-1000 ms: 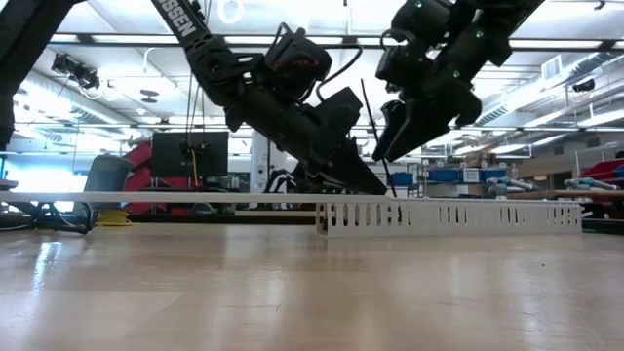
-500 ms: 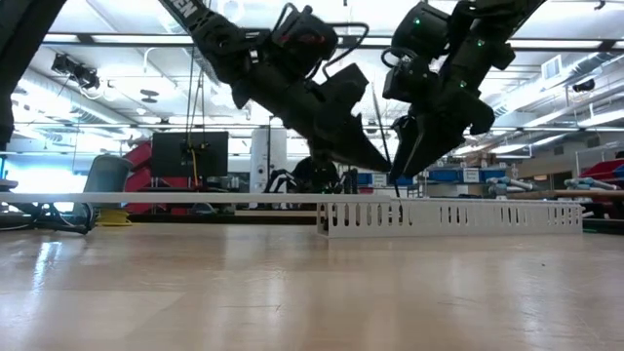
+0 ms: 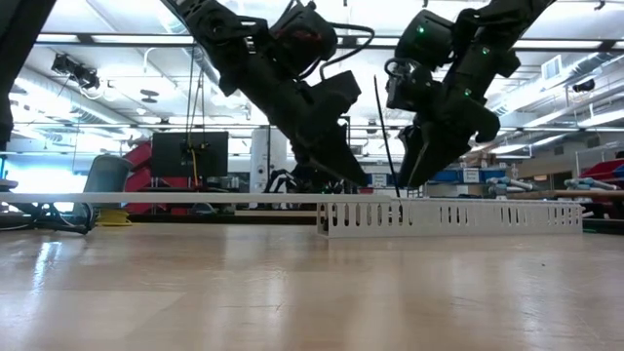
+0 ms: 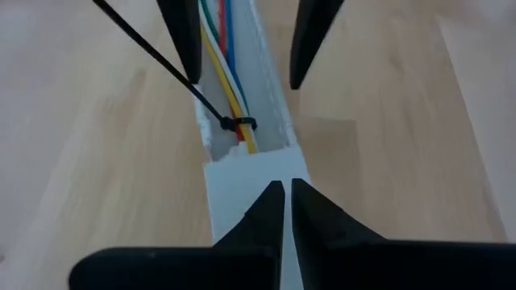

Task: Ziptie cables
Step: Close the white cable duct

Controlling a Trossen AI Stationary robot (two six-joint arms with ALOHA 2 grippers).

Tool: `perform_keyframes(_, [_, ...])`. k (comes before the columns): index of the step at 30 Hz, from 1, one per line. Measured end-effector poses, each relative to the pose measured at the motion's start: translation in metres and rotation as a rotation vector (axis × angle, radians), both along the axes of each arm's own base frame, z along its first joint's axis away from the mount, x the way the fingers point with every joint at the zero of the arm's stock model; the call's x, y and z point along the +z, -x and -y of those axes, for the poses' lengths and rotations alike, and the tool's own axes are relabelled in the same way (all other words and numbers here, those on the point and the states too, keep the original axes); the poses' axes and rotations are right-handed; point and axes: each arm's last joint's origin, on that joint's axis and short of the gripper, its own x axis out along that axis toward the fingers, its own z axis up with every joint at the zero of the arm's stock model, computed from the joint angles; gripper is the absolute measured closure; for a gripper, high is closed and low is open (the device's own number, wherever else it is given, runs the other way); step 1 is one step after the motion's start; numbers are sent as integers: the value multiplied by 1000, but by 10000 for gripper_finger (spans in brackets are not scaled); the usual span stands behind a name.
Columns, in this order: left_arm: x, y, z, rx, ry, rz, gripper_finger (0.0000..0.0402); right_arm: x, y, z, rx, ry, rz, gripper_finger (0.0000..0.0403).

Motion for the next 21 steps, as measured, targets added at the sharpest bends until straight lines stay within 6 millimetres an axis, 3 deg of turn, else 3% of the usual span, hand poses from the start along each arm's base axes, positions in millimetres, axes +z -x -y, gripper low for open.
perform_keyframes(10, [-16, 9, 1, 71, -5, 38, 401, 1, -2, -4, -5, -12, 17, 185])
perform_keyframes(21, [-19, 11, 4, 64, -4, 103, 402, 1, -3, -5, -30, -33, 27, 186])
